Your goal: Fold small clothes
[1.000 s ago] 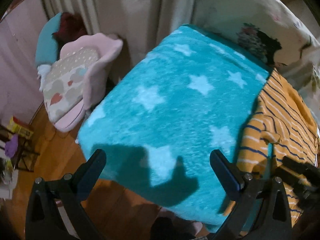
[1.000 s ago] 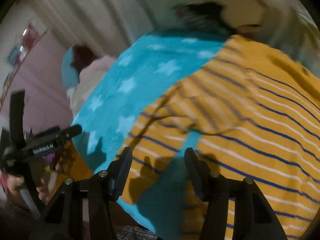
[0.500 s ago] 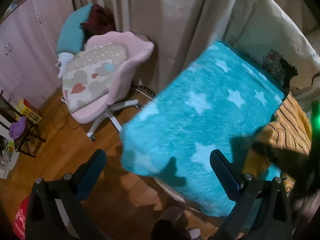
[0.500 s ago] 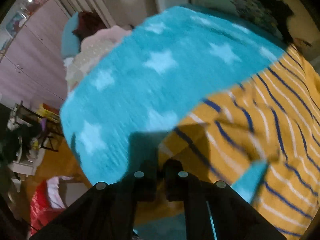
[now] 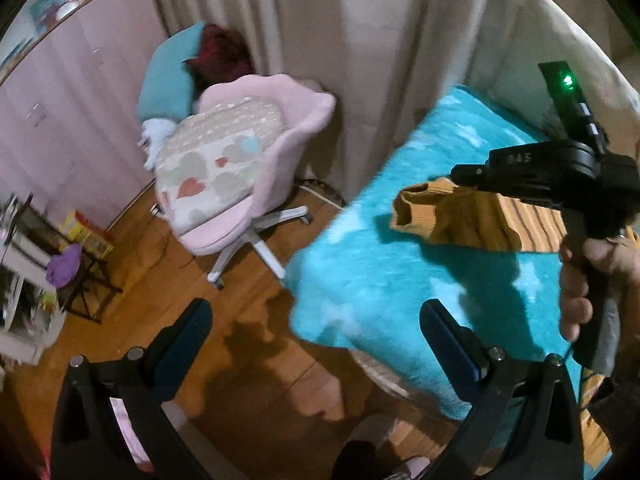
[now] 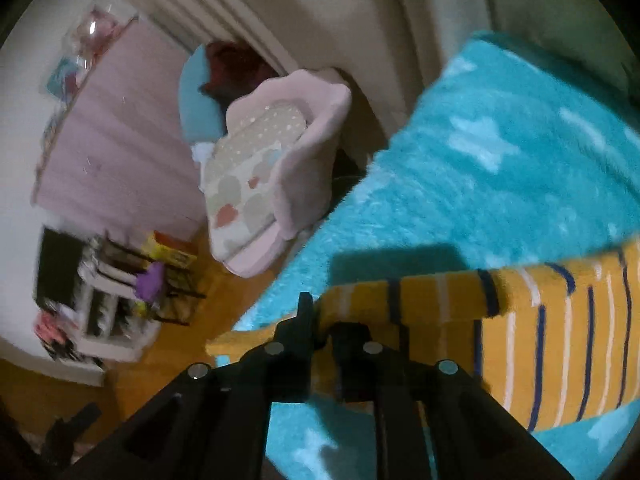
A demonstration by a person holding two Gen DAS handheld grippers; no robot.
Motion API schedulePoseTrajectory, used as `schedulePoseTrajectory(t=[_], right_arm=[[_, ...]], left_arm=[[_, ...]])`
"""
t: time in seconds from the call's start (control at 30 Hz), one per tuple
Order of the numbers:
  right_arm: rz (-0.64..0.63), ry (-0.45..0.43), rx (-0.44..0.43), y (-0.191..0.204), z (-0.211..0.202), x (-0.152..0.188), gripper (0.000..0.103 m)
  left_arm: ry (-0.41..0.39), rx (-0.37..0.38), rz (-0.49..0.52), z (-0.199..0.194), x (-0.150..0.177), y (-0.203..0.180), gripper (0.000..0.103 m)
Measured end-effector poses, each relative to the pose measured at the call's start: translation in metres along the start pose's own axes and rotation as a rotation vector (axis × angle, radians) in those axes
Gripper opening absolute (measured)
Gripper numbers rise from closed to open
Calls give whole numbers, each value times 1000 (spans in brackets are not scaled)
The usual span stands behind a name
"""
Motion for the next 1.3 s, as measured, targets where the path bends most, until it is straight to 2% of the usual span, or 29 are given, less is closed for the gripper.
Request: schedulePoseTrajectory(t=[0.07,0.2,0.3,0.37,0.53,0.77,0.83,0.97,1.13,1.3], right_arm=[[-9,-34,54,-9,-15,3,25],[14,-111,126,-42,-72,16,29],[92,-187,182,-86,-132,32,40],[155,-224,204,-114,-162,40,40],[334,-344,327,-206,-256,97,40],[529,-441,470,-317,-354,191,40],[605,-447,473,-348,-371,223,40],[686,-441,471,-386,-386,268,40],[700,-432,474,-407,-392,296,40],[667,-427,476,-411,-392,303,40]], left_arm=[[-6,38,32,6,-7,-16,103],[-23,117,118,13,-25,-66,103],[-41,166,204,14,-38,-113,103],[-46,214,263,13,-42,-148,103],[-53,280,410,3,-42,-229,103],[-61,315,545,-25,-15,-317,103],[-46,325,571,-31,-3,-338,103],[-40,319,602,-43,14,-365,103],[-27,313,609,-54,34,-385,103],[-30,314,601,-68,45,-396,103]])
Point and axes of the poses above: each gripper's, at about its wrist camera, not at the fingertips, and z roughly the way its jaws point, y to its left, x to its underside, the point moved 6 cm from there along z, roughly the way its jaws point, and after that the axes turned 14 degrees about z, right-handed, at the moved point
